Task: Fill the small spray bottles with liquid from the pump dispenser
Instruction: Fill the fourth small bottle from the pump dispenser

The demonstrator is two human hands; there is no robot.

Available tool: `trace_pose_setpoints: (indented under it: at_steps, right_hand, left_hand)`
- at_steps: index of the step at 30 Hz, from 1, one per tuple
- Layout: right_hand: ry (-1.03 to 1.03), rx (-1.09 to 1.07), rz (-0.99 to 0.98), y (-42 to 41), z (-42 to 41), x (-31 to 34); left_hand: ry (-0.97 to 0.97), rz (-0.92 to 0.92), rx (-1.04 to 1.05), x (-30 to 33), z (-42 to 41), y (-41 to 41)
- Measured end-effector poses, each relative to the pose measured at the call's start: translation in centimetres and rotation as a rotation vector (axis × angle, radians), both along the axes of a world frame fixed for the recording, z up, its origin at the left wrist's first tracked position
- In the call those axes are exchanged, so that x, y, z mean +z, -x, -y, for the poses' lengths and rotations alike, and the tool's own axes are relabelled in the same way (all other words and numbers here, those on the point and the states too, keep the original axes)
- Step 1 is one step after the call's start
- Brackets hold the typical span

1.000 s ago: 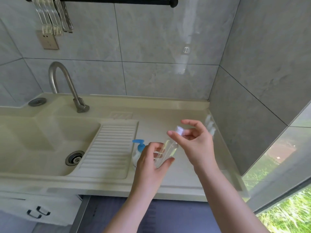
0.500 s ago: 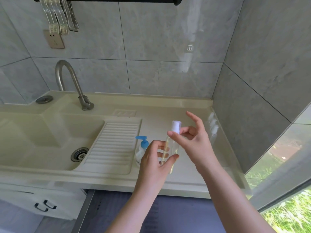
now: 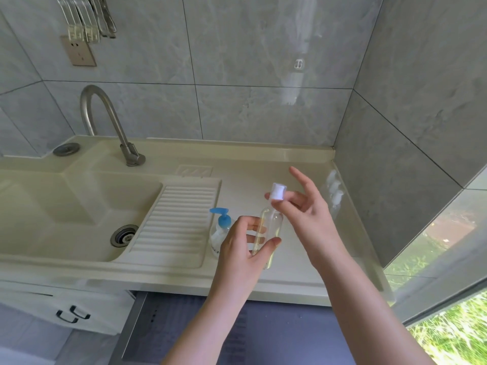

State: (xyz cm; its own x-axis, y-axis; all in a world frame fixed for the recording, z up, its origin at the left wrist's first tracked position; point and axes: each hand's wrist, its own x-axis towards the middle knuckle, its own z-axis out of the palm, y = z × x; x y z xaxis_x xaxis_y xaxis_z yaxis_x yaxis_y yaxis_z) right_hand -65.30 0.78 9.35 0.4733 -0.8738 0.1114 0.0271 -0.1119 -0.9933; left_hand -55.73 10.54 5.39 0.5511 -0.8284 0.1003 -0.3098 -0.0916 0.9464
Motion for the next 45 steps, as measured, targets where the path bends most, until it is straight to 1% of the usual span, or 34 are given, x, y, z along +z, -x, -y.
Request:
trace_pose_setpoints:
  at_steps: [2,4,7,9,13,15,18,20,22,25,27,29,33,36,39,45]
  right_hand:
    - [-0.088,0.066,0.028,0.1,0.2,0.1]
    - [-0.134,0.051,0.015,0.0,0.3,0.2]
    - [-0.012,-0.086,-0.087,-0.2,0.0,0.4]
    - [0.031,-0.118,-0.07,-0.2,0.0,0.2]
    - [-0.077,0.038,-0.024,0.1,0.5,0.3]
    - [-0.127,0.059,-0.021,0.1,0.4,0.4]
    - [-0.04,-0.046,-0.122,-0.3,-0.1,0.4]
    - [0.013,-0.097,-0.112,-0.4,-0.2,0.1]
    - [0.011,-0.086,-0.06,-0.3,-0.1,0.0]
    - [-0.036,0.005,-0.013,0.1,-0.2,0.2]
    - [-0.062,0.031,-0.014,0.4,-0.5,0.2]
    - [-0.063,-0.004,-0.04,0.3,-0.7,0.2]
    - [0.094,-0.112,-0.098,0.2,-0.9,0.0]
    - [0.136,-0.122,-0.055,0.4,-0.8,0.4]
    - [0.139,-0.138,0.045,0.8,-0.1,1.4]
    - [0.087,-0.327,0.267,2.8,1.4,3.2]
  left_hand:
    - [0.001,-0.005,-0.003,0.0,0.1,0.0]
    - [-0.001,0.001,-0.006,0.1,0.1,0.0]
    - [-0.002,0.005,-0.008,0.0,0.2,-0.1]
    - [-0.003,0.003,-0.008,0.0,0.2,-0.2]
    - [-0.015,-0.006,-0.013,-0.1,0.3,-0.3]
    - [-0.008,-0.004,-0.011,-0.1,0.3,-0.4]
    - [0.002,0.003,0.002,-0.1,0.1,-0.4]
    - [0.003,0.009,0.009,-0.1,0.0,-0.6]
    - [0.003,0.011,0.013,-0.1,0.0,-0.7]
    - [-0.004,0.01,0.008,-0.1,-0.1,-0.6]
    - [0.001,0.017,0.002,-0.2,-0.3,-0.4]
    - [0.007,0.028,0.006,-0.3,-0.4,-0.3]
    - [0.005,0.038,0.01,-0.6,-0.7,-0.2]
    - [0.002,0.052,0.027,-1.0,-0.9,-0.4]
    - [0.007,0.06,0.047,-1.3,-1.1,-0.7]
    - [0.011,0.022,0.085,-1.9,-2.0,-2.2]
